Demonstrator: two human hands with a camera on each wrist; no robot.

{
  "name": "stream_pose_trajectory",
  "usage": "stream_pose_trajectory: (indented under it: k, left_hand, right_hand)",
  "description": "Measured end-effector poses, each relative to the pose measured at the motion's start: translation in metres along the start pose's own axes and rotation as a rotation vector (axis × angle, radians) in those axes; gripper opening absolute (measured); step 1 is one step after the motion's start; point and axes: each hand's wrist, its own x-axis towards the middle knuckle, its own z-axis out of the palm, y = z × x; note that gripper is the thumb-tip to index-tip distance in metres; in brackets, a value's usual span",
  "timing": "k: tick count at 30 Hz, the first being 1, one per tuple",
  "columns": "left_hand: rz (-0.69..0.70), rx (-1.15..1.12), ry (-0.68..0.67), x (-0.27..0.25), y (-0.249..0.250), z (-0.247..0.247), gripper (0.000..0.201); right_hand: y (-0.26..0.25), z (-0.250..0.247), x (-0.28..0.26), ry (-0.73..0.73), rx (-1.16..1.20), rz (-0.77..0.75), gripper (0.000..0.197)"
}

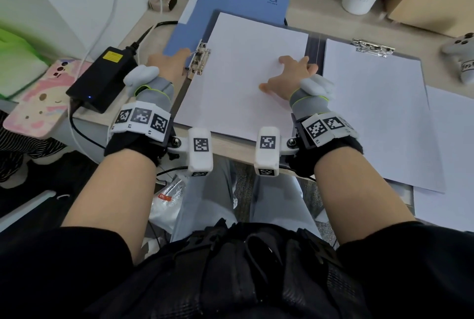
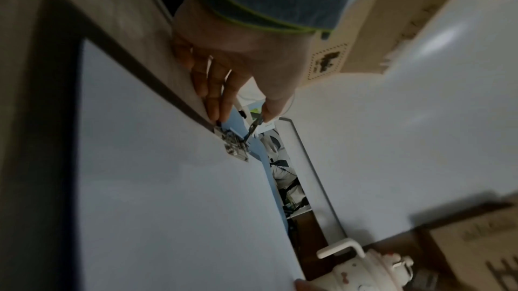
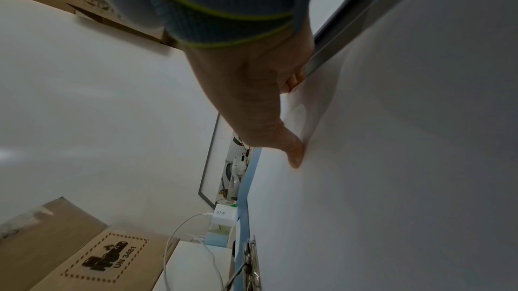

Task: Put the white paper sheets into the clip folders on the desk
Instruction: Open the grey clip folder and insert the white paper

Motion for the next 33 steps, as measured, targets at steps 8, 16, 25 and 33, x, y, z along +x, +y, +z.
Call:
stream_pose_trajectory:
  k: [8, 16, 25, 33]
  left_hand:
    - [-0.090, 0.082, -0.064, -0.030, 0.020, 0.000, 0.059]
    - [-0.041, -0.001, -0.198, -0.038, 0.016, -0.011, 0.044]
    - [0.032, -0.022, -0.060, -0.047, 0.007, -0.007, 0.022]
    - [0.107, -0.042, 0.043, -0.053, -0.004, 0.002, 0.022]
  right_hand:
    - [0.001, -0.002, -0.004, -0.013, 0.032, 0.000, 0.070]
    - [0.001, -0.004, -0.008, -0.019, 0.055, -0.011, 0.072]
    - [0.004, 0.001, -0.009, 0.000, 0.090, -0.018, 0.071]
    - [0.006, 0.001, -0.012, 0.009, 0.112, -0.028, 0.069]
